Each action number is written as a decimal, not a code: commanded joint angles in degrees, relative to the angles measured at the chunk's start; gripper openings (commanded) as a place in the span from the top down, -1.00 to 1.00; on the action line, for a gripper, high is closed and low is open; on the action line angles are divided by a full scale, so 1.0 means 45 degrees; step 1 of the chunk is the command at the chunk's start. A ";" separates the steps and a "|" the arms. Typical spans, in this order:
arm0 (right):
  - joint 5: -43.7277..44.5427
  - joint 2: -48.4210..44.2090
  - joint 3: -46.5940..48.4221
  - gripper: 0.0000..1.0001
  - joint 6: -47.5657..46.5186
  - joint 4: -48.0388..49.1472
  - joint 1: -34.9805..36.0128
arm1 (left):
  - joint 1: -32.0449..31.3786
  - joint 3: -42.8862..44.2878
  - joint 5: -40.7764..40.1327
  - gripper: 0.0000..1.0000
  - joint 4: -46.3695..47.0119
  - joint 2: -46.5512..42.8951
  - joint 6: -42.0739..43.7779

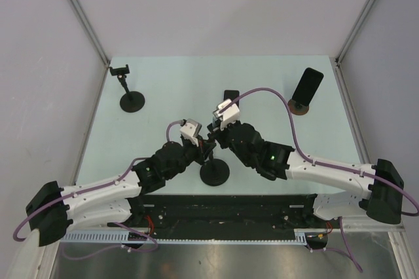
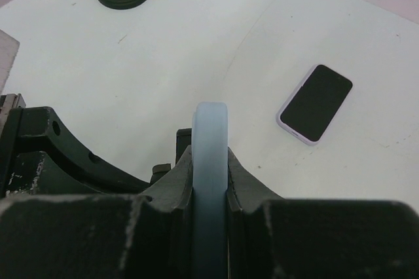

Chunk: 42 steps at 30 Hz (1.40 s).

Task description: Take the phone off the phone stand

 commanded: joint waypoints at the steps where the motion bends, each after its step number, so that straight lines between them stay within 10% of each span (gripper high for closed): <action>1: 0.2704 -0.1923 -0.0195 1.00 -0.0814 0.0334 -0.0540 | 0.1322 -0.0753 -0.3688 0.99 -0.1590 -0.0046 -0.1643; 42: 0.7175 -0.1084 -0.0274 1.00 -0.1323 0.1861 -0.1360 | -0.1432 -0.1436 -0.7708 0.99 -0.0984 -0.0670 -0.1429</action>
